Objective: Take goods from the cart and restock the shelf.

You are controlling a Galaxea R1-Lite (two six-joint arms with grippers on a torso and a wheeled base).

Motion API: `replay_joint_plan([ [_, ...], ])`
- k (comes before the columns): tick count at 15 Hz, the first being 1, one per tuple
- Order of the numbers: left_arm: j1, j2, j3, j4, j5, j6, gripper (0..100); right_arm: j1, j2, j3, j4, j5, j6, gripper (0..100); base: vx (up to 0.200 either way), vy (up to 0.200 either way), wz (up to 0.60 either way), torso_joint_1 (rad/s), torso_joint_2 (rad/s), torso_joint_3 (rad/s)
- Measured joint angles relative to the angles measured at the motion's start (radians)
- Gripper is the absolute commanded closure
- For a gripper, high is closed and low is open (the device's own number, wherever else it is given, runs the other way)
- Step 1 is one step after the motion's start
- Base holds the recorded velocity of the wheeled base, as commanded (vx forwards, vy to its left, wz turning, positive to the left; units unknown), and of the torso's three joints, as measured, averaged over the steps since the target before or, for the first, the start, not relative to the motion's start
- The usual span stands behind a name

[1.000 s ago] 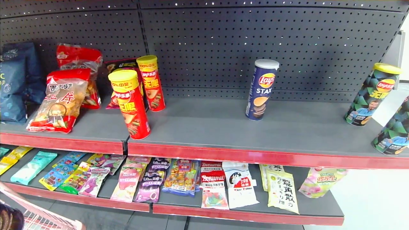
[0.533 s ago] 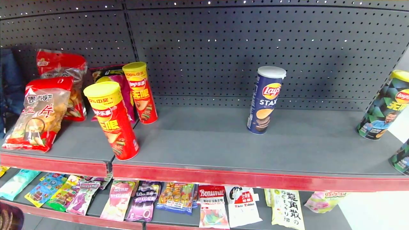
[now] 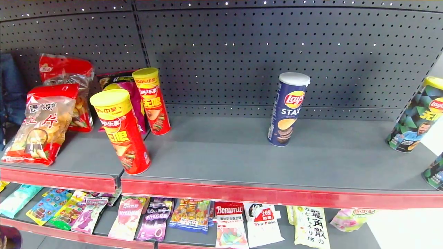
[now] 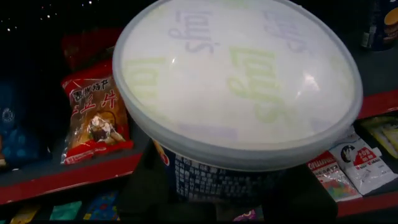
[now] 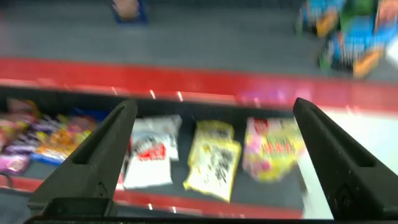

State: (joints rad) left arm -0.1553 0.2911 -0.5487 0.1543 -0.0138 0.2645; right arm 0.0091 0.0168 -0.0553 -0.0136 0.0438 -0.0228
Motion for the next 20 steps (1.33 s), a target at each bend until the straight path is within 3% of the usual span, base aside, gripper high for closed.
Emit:
replay_joint_plan([
  [2,0.0,-0.029,0.011,0.01,0.001,0.0,100,0.017,0.09,-0.14,-0.007,0.04,0.005,0,0.0,0.0,0.0,0.0,0.0,0.0],
  [6,0.0,-0.072,0.031,0.024,0.019,-0.007,100,0.118,0.459,-0.435,-0.027,0.191,-0.136,0,0.0,0.0,0.0,0.0,0.0,0.0],
  [8,0.0,-0.083,0.047,0.024,0.017,-0.051,100,0.223,0.654,-0.518,-0.066,0.22,-0.163,0,0.0,0.0,0.0,0.0,0.0,0.0],
  [12,0.002,-0.087,0.042,0.024,0.025,-0.056,100,0.346,1.024,-0.623,-0.236,0.239,-0.155,0,0.0,0.0,0.0,0.0,0.0,0.0],
  [17,0.002,-0.09,0.055,0.025,0.026,-0.057,100,0.319,1.383,-0.712,-0.443,0.207,-0.095,0,0.0,0.0,0.0,0.0,0.0,0.0],
  [20,0.002,-0.095,0.061,0.024,0.025,-0.086,100,0.306,1.497,-0.749,-0.472,0.204,-0.089,0,0.0,0.0,0.0,0.0,0.0,0.0],
])
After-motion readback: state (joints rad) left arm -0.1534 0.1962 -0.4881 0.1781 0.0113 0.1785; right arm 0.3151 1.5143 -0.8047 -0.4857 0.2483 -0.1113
